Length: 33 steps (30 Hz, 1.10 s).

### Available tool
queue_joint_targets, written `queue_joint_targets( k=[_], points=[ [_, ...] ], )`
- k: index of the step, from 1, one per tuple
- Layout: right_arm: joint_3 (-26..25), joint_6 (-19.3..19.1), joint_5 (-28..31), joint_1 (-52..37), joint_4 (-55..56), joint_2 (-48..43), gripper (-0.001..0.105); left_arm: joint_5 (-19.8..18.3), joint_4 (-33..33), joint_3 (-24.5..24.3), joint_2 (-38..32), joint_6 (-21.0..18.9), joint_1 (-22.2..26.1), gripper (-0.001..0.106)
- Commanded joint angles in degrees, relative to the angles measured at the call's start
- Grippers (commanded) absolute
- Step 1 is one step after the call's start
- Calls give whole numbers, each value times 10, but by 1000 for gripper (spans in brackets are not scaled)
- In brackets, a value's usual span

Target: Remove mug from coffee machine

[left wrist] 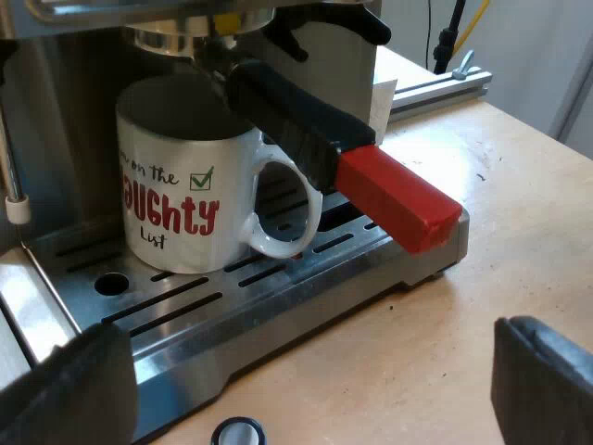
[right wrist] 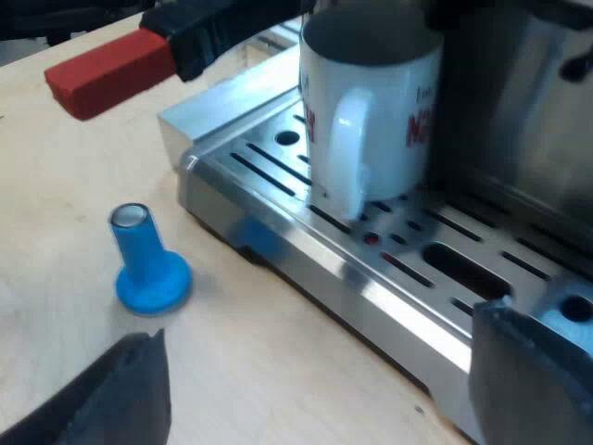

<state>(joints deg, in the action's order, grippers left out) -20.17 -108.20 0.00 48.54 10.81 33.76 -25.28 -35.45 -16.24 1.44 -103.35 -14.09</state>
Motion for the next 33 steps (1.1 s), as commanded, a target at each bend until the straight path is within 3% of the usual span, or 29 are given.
queue_joint_targets(
  k=[1,8,14,15,21,33],
  points=[
    [-1,-9,25,22,-58,32,69,-4,11,-1,1,-1,-2,79],
    [-1,50,67,46,-151,129,69,-7,14,-1,1,-1,-2,79],
    [-1,56,77,46,-196,173,69,-18,16,-1,1,-1,-2,79],
    [-1,56,80,46,-245,215,69,-20,16,-1,1,-1,-2,79],
    [-1,93,80,46,-307,281,69,-20,16,-1,1,-1,-2,79],
    [-1,95,80,46,-405,375,69,-20,16,-1,1,-1,-2,79]
  ],
)
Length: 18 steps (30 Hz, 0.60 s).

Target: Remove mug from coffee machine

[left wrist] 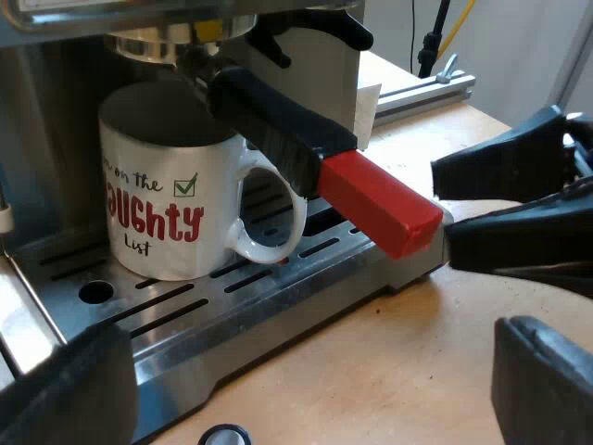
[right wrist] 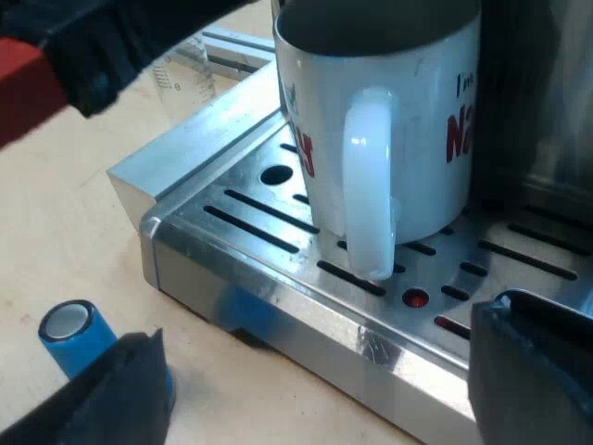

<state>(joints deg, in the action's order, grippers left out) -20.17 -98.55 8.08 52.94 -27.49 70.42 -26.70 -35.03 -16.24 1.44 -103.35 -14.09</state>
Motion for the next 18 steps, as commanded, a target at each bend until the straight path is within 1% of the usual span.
queue_joint_targets(
  k=[1,11,13,18],
  points=[
    [-1,-2,1,2,-27,15,69,-6,11,-1,1,-1,-2,79],
    [-1,-2,18,2,-96,62,69,-8,16,-1,1,-1,-2,79],
    [-1,-2,18,2,-113,80,69,-14,18,-1,1,-1,-2,79],
    [-5,-2,20,2,-150,118,69,-14,19,-1,1,-1,-2,79]
  ],
)
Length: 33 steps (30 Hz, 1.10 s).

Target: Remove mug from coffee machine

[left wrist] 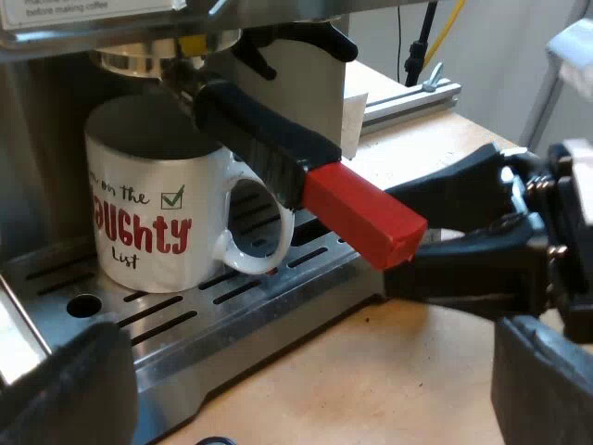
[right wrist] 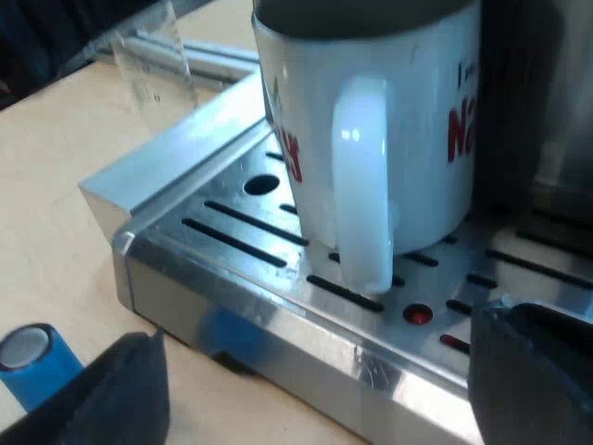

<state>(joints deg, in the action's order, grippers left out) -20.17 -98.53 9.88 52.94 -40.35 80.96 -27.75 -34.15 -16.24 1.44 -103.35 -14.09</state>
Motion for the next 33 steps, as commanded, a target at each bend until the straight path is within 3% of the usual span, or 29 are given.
queue_joint_targets(
  k=[1,5,9,13,30,33],
  points=[
    [-8,2,2,2,-25,20,69,-4,10,-1,1,-1,-2,79],
    [-34,24,6,2,-28,48,69,-4,10,-1,1,-1,-2,79],
    [-60,24,10,2,-32,72,69,-4,10,-1,1,-1,-2,79],
    [-85,24,49,0,-32,98,69,-4,10,-1,1,-1,-2,79],
    [-164,24,58,-3,-30,176,69,-17,10,-1,1,-1,-2,79],
    [-176,40,58,-13,-13,181,69,-21,10,-1,1,-1,-2,79]
  ],
)
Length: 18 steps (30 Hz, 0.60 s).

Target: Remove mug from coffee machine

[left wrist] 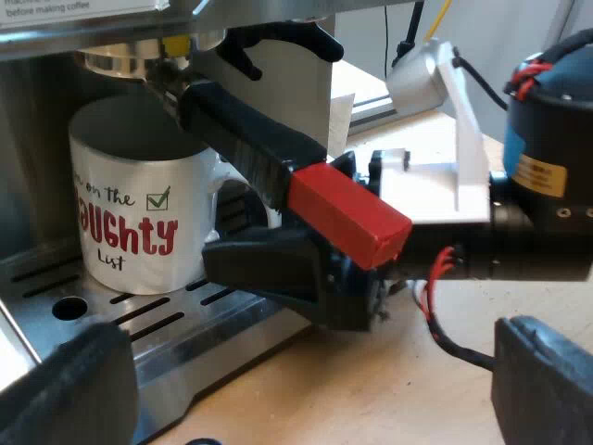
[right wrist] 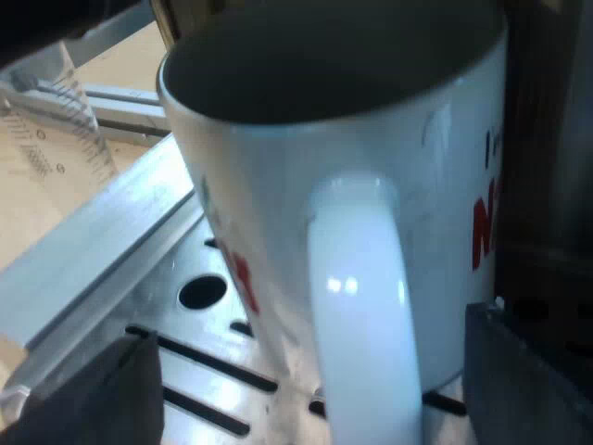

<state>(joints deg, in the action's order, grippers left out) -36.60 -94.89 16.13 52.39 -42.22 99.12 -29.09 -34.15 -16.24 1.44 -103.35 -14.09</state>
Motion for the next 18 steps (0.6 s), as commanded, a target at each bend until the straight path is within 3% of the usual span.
queue_joint_targets(
  k=[1,13,15,18],
  points=[
    [-17,8,-5,-11,16,-1,69,-11,10,-1,1,-1,-2,79],
    [-34,9,-26,-19,65,-1,67,-12,12,-1,1,-1,-2,79],
    [-34,9,-26,-19,65,-1,61,-12,12,-1,1,-1,-2,79],
    [-34,9,-26,-19,65,-1,33,-12,12,-1,1,-1,-2,79]
  ],
)
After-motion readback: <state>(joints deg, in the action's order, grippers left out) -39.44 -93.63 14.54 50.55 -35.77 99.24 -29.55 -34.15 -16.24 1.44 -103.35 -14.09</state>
